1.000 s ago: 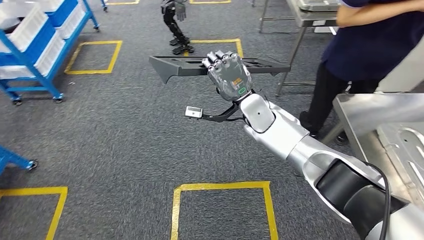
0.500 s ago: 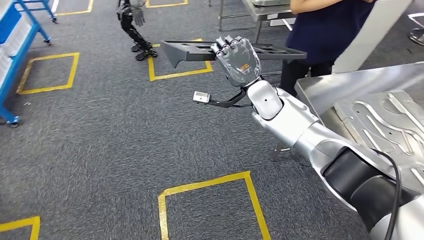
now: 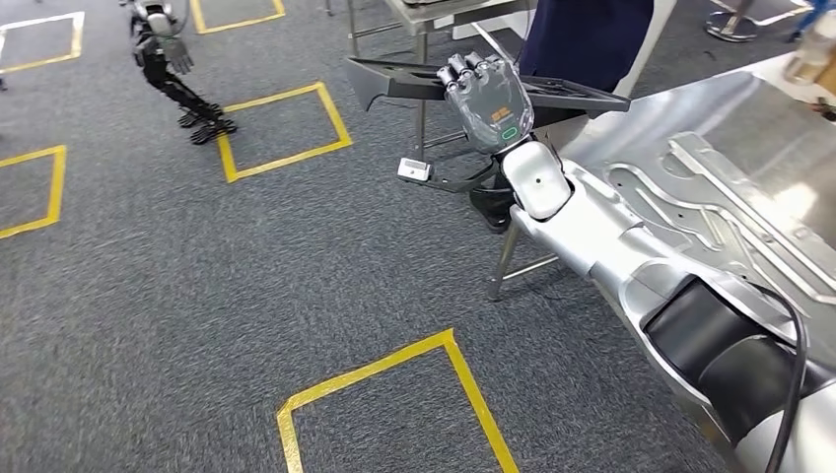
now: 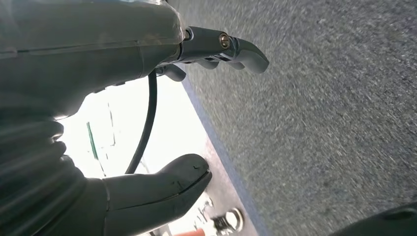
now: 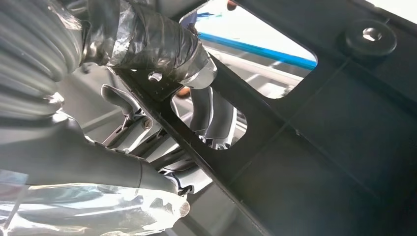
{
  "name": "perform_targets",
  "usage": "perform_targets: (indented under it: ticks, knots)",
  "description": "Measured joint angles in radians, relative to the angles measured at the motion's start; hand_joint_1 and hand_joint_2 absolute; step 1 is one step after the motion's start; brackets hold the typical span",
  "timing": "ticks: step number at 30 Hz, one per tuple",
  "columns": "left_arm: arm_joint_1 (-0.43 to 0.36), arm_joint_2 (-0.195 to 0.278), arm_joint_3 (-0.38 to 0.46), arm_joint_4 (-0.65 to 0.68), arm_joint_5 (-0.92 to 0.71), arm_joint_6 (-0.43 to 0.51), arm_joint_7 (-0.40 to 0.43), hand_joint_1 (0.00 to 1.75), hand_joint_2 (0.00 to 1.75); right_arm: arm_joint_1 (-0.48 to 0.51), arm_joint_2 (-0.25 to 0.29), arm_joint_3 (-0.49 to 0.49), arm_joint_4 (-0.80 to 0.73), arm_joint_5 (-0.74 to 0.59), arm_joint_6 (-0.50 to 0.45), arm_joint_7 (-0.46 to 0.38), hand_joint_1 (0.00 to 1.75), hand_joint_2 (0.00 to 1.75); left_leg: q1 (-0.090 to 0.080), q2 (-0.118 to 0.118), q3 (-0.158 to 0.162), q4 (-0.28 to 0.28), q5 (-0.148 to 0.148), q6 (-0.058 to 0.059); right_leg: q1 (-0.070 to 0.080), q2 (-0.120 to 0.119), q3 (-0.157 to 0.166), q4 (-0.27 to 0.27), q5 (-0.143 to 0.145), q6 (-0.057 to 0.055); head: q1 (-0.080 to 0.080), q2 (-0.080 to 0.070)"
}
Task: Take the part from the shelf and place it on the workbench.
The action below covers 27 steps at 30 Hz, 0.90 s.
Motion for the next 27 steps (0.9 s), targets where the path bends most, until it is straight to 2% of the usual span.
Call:
perform_targets:
  ticks: [1, 2, 3, 4, 5, 6, 7, 8, 10, 11, 12, 13, 14, 15, 16, 18, 19, 21, 22, 23, 25, 26, 27]
  knots:
    - [0.001, 0.0, 0.0, 0.0, 0.0, 0.0, 0.001, 0.0, 1.75, -0.004, 0.0, 0.001, 0.005, 0.0, 0.003, 0.0, 1.75, 1.75, 0.0, -0.025, 0.027, -0.067, 0.033, 0.006, -0.001, 0.013, -0.001, 0.0, 0.001, 0.002, 0.0, 0.0]
    - [0.002, 0.001, 0.0, 0.0, 0.0, 0.0, 0.001, 0.0, 1.75, -0.007, 0.0, 0.002, 0.01, 0.0, 0.005, 0.0, 1.75, 1.75, 0.0, -0.047, 0.049, -0.118, 0.051, 0.01, -0.003, 0.025, -0.003, 0.0, 0.003, 0.005, 0.0, 0.0]
    - [0.002, 0.001, 0.0, 0.0, 0.0, 0.0, 0.002, 0.0, 1.75, -0.01, 0.001, 0.002, 0.015, 0.0, 0.008, -0.001, 1.75, 1.75, -0.001, -0.061, 0.061, -0.146, 0.057, 0.012, -0.006, 0.037, -0.006, -0.001, 0.006, 0.011, 0.0, 0.0]
    - [0.001, 0.001, 0.0, 0.0, 0.0, 0.0, 0.002, 0.0, 1.75, -0.012, 0.0, 0.003, 0.019, 0.0, 0.01, -0.001, 1.75, 1.75, -0.003, -0.062, 0.066, -0.154, 0.054, 0.014, -0.009, 0.049, -0.01, -0.004, 0.01, 0.017, 0.0, 0.0]
    - [-0.001, 0.001, 0.0, 0.0, 0.0, 0.0, 0.002, 0.0, 1.75, -0.013, -0.001, 0.004, 0.024, 0.0, 0.011, -0.002, 1.75, 1.75, -0.004, -0.05, 0.07, -0.164, 0.056, 0.018, -0.012, 0.063, -0.012, -0.008, 0.016, 0.025, 0.0, 0.0]
    - [-0.002, 0.001, 0.0, 0.0, 0.0, 0.0, 0.002, 0.0, 1.75, -0.014, -0.003, 0.005, 0.028, 0.0, 0.012, -0.003, 1.75, 1.75, -0.004, -0.036, 0.074, -0.173, 0.061, 0.022, -0.012, 0.062, -0.015, -0.01, 0.016, 0.031, 0.0, 0.0]
    - [-0.002, 0.0, 0.0, 0.0, -0.001, 0.0, 0.002, 0.0, 1.75, -0.017, -0.005, 0.006, 0.031, 0.0, 0.012, -0.003, 1.75, 1.75, -0.003, -0.021, 0.08, -0.187, 0.068, 0.028, -0.009, 0.043, -0.021, -0.001, 0.008, 0.035, 0.002, 0.0]
    - [-0.002, 0.0, 0.0, 0.0, -0.001, 0.0, 0.002, 0.0, 1.75, -0.02, -0.007, 0.007, 0.035, 0.0, 0.012, -0.003, 1.75, 1.75, -0.002, -0.006, 0.084, -0.2, 0.075, 0.035, -0.005, 0.012, -0.034, 0.026, -0.012, 0.038, 0.003, 0.0]
    - [0.0, -0.001, 0.0, 0.0, -0.001, 0.0, 0.002, 0.0, 1.75, -0.027, -0.006, 0.011, 0.04, 0.0, 0.013, -0.003, 1.75, 1.75, -0.004, 0.021, 0.088, -0.21, 0.08, 0.041, -0.001, -0.055, -0.082, 0.134, -0.072, 0.04, 0.005, 0.0]
    - [0.001, -0.001, 0.0, 0.0, -0.001, 0.0, 0.002, 0.0, 1.75, -0.028, -0.006, 0.013, 0.044, 0.0, 0.013, -0.002, 1.75, 1.75, -0.004, 0.034, 0.087, -0.208, 0.079, 0.042, -0.002, -0.07, -0.108, 0.193, -0.095, 0.042, 0.004, 0.0]
    - [0.001, -0.001, 0.0, 0.0, -0.001, 0.0, 0.002, 0.0, 1.75, -0.028, -0.005, 0.014, 0.049, 0.0, 0.013, -0.003, 1.75, 1.75, -0.004, 0.048, 0.086, -0.205, 0.076, 0.041, -0.004, -0.077, -0.123, 0.23, -0.104, 0.046, 0.004, 0.0]
    - [0.001, -0.002, 0.0, 0.0, -0.001, 0.0, 0.002, 0.0, 1.75, -0.028, -0.005, 0.016, 0.054, 0.0, 0.014, -0.003, 1.75, 1.75, -0.003, 0.061, 0.086, -0.201, 0.073, 0.04, -0.007, -0.082, -0.121, 0.231, -0.094, 0.049, 0.004, 0.0]
    - [0.001, -0.004, 0.0, 0.0, -0.001, 0.0, 0.002, 0.0, 1.75, -0.029, -0.005, 0.017, 0.059, 0.0, 0.014, -0.003, 1.75, 1.75, -0.002, 0.075, 0.086, -0.196, 0.068, 0.038, -0.01, -0.089, -0.099, 0.196, -0.07, 0.053, 0.004, 0.0]
    - [0.001, -0.005, 0.0, 0.0, -0.001, 0.0, 0.002, 0.0, 1.75, -0.031, -0.005, 0.018, 0.064, 0.0, 0.014, -0.004, 1.75, 1.75, -0.001, 0.087, 0.085, -0.189, 0.063, 0.034, -0.011, -0.105, -0.064, 0.132, -0.04, 0.056, 0.004, 0.0]
    - [0.0, -0.005, 0.0, 0.0, -0.001, 0.0, 0.002, 0.0, 1.75, -0.035, -0.005, 0.019, 0.07, 0.0, 0.015, -0.005, 1.75, 1.75, -0.003, 0.097, 0.085, -0.181, 0.056, 0.029, -0.008, -0.131, -0.03, 0.072, -0.021, 0.055, 0.004, 0.0]
    - [-0.001, -0.004, 0.0, 0.0, -0.001, 0.0, 0.002, 0.0, 1.75, -0.04, -0.005, 0.02, 0.081, 0.0, 0.014, -0.007, 1.75, 1.75, -0.009, 0.116, 0.085, -0.168, 0.044, 0.018, -0.001, -0.16, 0.005, 0.004, -0.008, 0.044, 0.004, 0.0]
    - [-0.001, -0.003, 0.0, 0.0, 0.0, 0.0, 0.002, 0.0, 1.75, -0.041, -0.005, 0.02, 0.089, 0.0, 0.014, -0.007, 1.75, 1.75, -0.013, 0.126, 0.087, -0.167, 0.041, 0.013, 0.003, -0.159, 0.005, 0.002, -0.012, 0.035, 0.004, 0.0]
    - [-0.002, -0.003, 0.0, 0.0, 0.0, 0.001, 0.002, 0.0, 1.75, -0.042, -0.006, 0.02, 0.102, 0.0, 0.013, -0.008, 1.75, 1.75, -0.011, 0.139, 0.091, -0.164, 0.033, 0.004, 0.001, -0.131, 0.002, 0.0, -0.009, 0.023, 0.003, 0.0]
    - [-0.003, -0.003, 0.0, 0.0, 0.0, 0.001, 0.002, 0.0, 1.75, -0.043, -0.006, 0.02, 0.107, 0.0, 0.013, -0.008, 1.75, 1.75, -0.008, 0.125, 0.088, -0.153, 0.022, -0.001, -0.001, -0.12, 0.003, -0.002, -0.007, 0.017, 0.003, 0.0]
    - [-0.003, -0.003, 0.0, 0.0, 0.0, 0.001, 0.002, 0.0, 1.75, -0.044, -0.006, 0.02, 0.11, 0.0, 0.013, -0.008, 1.75, 1.75, -0.005, 0.101, 0.077, -0.125, 0.001, -0.005, -0.003, -0.109, 0.003, -0.003, -0.005, 0.011, 0.003, 0.0]
    - [-0.002, -0.003, 0.001, 0.0, 0.0, 0.001, 0.001, 0.0, 1.75, -0.044, -0.004, 0.021, 0.116, 0.0, 0.013, -0.008, 1.75, 1.75, -0.001, 0.045, 0.026, -0.01, -0.063, -0.011, -0.005, -0.087, 0.002, -0.005, -0.002, 0.003, 0.003, 0.0]
    - [-0.002, -0.003, 0.001, 0.0, 0.0, 0.001, 0.001, 0.0, 1.75, -0.044, -0.003, 0.021, 0.118, 0.0, 0.013, -0.009, 1.75, 1.75, -0.001, 0.034, -0.007, 0.059, -0.092, -0.011, -0.004, -0.074, 0.001, -0.005, -0.001, 0.0, 0.003, 0.0]
    - [-0.002, -0.003, 0.001, 0.0, 0.0, 0.001, 0.001, 0.0, 1.75, -0.043, -0.002, 0.022, 0.121, 0.0, 0.013, -0.01, 1.75, 1.75, -0.001, 0.029, -0.034, 0.112, -0.106, -0.011, -0.002, -0.059, 0.001, -0.005, -0.001, -0.001, 0.003, 0.0]
